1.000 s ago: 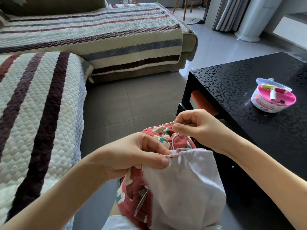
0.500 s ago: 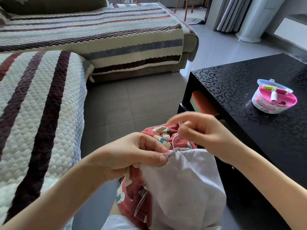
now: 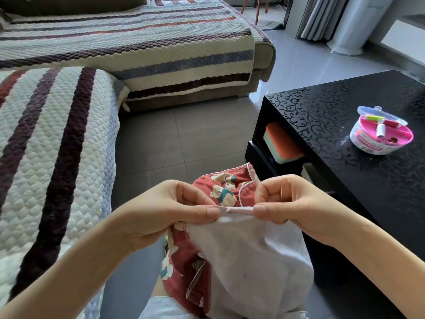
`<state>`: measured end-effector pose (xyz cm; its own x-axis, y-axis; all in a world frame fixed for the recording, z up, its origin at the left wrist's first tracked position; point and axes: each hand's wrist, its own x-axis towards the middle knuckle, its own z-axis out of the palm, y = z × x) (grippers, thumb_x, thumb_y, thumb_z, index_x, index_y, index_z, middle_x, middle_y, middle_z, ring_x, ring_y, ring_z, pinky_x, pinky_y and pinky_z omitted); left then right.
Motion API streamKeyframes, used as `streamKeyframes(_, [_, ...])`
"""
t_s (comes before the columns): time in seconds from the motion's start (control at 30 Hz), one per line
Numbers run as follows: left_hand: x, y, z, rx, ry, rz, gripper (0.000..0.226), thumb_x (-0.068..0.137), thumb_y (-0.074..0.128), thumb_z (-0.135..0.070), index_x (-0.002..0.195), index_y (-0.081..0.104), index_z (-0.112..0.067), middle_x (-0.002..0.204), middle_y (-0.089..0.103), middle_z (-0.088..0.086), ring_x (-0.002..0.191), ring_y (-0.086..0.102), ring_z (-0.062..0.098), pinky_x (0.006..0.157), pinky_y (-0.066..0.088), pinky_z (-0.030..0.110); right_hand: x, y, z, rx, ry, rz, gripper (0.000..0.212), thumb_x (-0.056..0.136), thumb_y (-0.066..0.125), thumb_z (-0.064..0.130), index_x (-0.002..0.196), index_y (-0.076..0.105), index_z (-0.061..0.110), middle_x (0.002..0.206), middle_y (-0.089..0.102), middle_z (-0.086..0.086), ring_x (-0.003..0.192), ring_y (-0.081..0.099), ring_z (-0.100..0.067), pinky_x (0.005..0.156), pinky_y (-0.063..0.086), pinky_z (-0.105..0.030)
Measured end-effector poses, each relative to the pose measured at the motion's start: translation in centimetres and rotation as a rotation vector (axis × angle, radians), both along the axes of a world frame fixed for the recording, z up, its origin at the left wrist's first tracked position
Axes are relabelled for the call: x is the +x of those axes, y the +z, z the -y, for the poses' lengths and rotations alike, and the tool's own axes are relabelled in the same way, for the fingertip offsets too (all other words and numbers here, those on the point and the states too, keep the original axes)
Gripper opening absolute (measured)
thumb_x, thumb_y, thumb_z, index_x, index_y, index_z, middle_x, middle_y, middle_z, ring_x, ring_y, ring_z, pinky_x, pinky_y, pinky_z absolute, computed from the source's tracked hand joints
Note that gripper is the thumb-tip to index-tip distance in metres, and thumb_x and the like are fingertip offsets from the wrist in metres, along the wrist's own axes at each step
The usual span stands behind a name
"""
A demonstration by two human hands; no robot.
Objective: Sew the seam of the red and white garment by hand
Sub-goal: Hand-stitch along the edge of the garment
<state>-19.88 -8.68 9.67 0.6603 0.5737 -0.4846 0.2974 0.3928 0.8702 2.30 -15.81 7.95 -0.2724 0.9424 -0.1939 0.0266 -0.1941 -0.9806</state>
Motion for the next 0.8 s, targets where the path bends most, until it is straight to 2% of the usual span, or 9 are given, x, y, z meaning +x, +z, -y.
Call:
streamKeyframes(0.07, [0.0,-0.2,0.1,0.020,0.009,-0.027,0.011,0.063,0.086,-0.009,0.063,0.074,-0.009,0.064,0.068,0.008,0.055,0.063,0.010,0.050,0.049,0.016,0.1,0.1,0.2,-0.013,-0.007,0.035,0.015,0.071,0.072,0.015,0.058,0.064,0.018,0.051,0.046,0.004,0.046,0.032,-0.004,0.045,0.025,-0.012])
streamKeyframes(0.2, [0.3,-0.3,0.5,0.183,0.042,-0.096,0.014,0.064,0.083,-0.022,0.066,0.075,-0.011,0.058,0.065,0.003,0.048,0.057,0.007,0.042,0.045,0.018,0.4,-0.1,0.4,-0.033,-0.052,0.082,0.016,0.070,0.073,0.016,0.057,0.064,0.018,0.047,0.042,0.006,0.044,0.030,-0.005,0.045,0.025,-0.013])
streamKeyframes(0.27, [0.4,-0.6,0.7,0.260,0.052,-0.085,0.016,0.068,0.083,-0.030,0.069,0.075,-0.016,0.059,0.065,0.000,0.053,0.057,0.009,0.049,0.045,0.024,0.3,-0.3,0.4,-0.034,-0.097,0.068,0.016,0.069,0.073,0.017,0.056,0.064,0.018,0.045,0.039,0.007,0.044,0.028,-0.006,0.044,0.023,-0.014])
streamKeyframes(0.33, [0.6,-0.8,0.7,0.292,0.038,-0.061,0.013,0.068,0.074,-0.034,0.072,0.075,-0.021,0.062,0.064,-0.004,0.058,0.056,0.008,0.052,0.044,0.025,0.4,-0.4,0.3,-0.052,-0.154,0.019,0.014,0.068,0.072,0.017,0.056,0.065,0.017,0.045,0.041,0.006,0.043,0.027,-0.007,0.044,0.022,-0.015])
streamKeyframes(0.47, [1.1,-0.7,0.9,0.229,-0.044,0.036,0.009,0.080,0.074,-0.022,0.081,0.076,-0.013,0.074,0.070,-0.001,0.069,0.062,0.005,0.062,0.048,0.016,0.9,0.1,-0.6,-0.020,-0.157,-0.038,0.015,0.065,0.080,0.026,0.062,0.068,0.018,0.051,0.046,0.006,0.045,0.027,-0.007,0.043,0.025,-0.014])
streamKeyframes(0.53, [1.5,-0.5,1.0,0.203,-0.058,0.080,0.007,0.082,0.071,-0.015,0.080,0.076,-0.010,0.076,0.071,0.001,0.071,0.063,0.005,0.064,0.049,0.015,0.9,0.6,-1.3,0.021,-0.177,0.000,0.017,0.065,0.085,0.023,0.063,0.068,0.017,0.049,0.045,0.007,0.044,0.027,-0.006,0.042,0.026,-0.013])
streamKeyframes(0.63, [2.1,-0.3,1.2,0.172,-0.029,0.108,0.012,0.081,0.066,-0.005,0.073,0.074,-0.009,0.067,0.068,-0.002,0.061,0.060,0.002,0.056,0.045,0.011,0.3,1.7,-2.5,0.097,-0.192,0.081,0.013,0.072,0.071,0.021,0.068,0.065,0.010,0.047,0.050,0.010,0.040,0.034,-0.001,0.042,0.028,-0.009])
streamKeyframes(0.73, [2.5,0.0,1.3,0.157,-0.020,0.116,0.006,0.075,0.072,-0.012,0.073,0.072,-0.006,0.060,0.064,-0.004,0.052,0.055,-0.001,0.048,0.039,0.007,-0.6,2.6,-3.3,0.185,-0.156,0.190,0.012,0.077,0.068,0.019,0.073,0.065,0.008,0.048,0.054,0.011,0.042,0.045,0.001,0.046,0.033,-0.006])
streamKeyframes(0.8, [2.7,0.0,1.4,0.194,-0.036,0.121,0.010,0.070,0.081,-0.020,0.070,0.074,-0.012,0.063,0.066,-0.004,0.058,0.058,0.000,0.055,0.043,0.009,-1.1,2.7,-3.9,0.223,-0.138,0.252,0.011,0.081,0.070,0.016,0.072,0.067,0.012,0.054,0.058,0.008,0.049,0.047,0.000,0.052,0.038,-0.010])
